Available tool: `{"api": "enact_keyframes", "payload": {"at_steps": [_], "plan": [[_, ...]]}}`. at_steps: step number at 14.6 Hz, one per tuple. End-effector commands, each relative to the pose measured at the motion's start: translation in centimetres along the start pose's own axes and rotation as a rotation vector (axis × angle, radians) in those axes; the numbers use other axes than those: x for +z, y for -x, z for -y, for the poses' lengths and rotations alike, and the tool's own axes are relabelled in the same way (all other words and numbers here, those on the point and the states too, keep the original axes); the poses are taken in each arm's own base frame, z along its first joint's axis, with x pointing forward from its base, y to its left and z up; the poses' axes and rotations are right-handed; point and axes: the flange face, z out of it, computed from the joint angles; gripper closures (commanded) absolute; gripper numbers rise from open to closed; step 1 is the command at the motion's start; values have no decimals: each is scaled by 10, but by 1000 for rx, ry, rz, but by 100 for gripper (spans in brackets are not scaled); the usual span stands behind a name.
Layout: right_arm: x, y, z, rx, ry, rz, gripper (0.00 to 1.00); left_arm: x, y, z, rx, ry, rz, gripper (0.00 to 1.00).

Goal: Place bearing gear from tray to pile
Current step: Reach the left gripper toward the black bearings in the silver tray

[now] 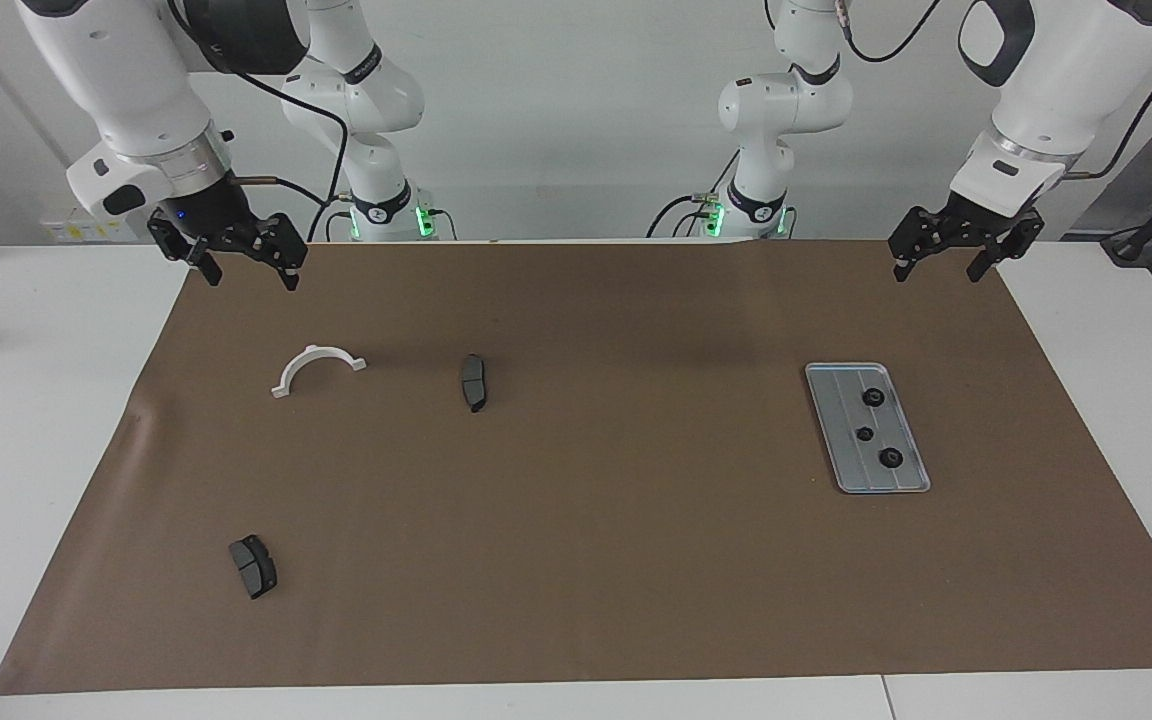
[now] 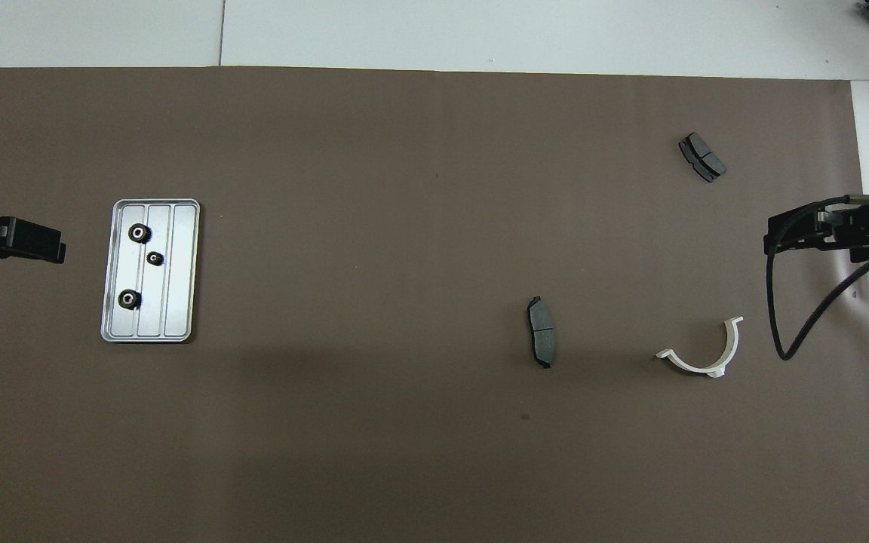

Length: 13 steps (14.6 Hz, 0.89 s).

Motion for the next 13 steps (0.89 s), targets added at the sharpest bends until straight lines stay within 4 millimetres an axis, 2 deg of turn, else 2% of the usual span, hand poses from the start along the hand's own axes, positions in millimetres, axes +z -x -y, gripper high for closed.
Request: {"api": "enact_keyframes", "payload": {"at_steps": [1, 2, 5, 8, 12, 13], "plan": [[-3, 6, -2, -13, -6, 8, 0, 10, 13, -1, -8, -10, 11, 0], [-2, 6, -2, -13, -6, 9, 0, 11, 13, -2, -5, -13, -25, 0], [-3, 6, -2, -13, -6, 8, 0, 44, 24, -3, -7, -20, -86, 0], [-2, 6, -1, -14, -6, 9, 0, 75, 22, -1, -3, -21, -112, 0], [-3, 6, -1, -14, -6, 9, 0, 140, 12, -1, 3, -17, -116, 0], [-3, 6, -2, -13, -6, 8, 0, 151, 13, 0, 3, -17, -116, 0]]}}
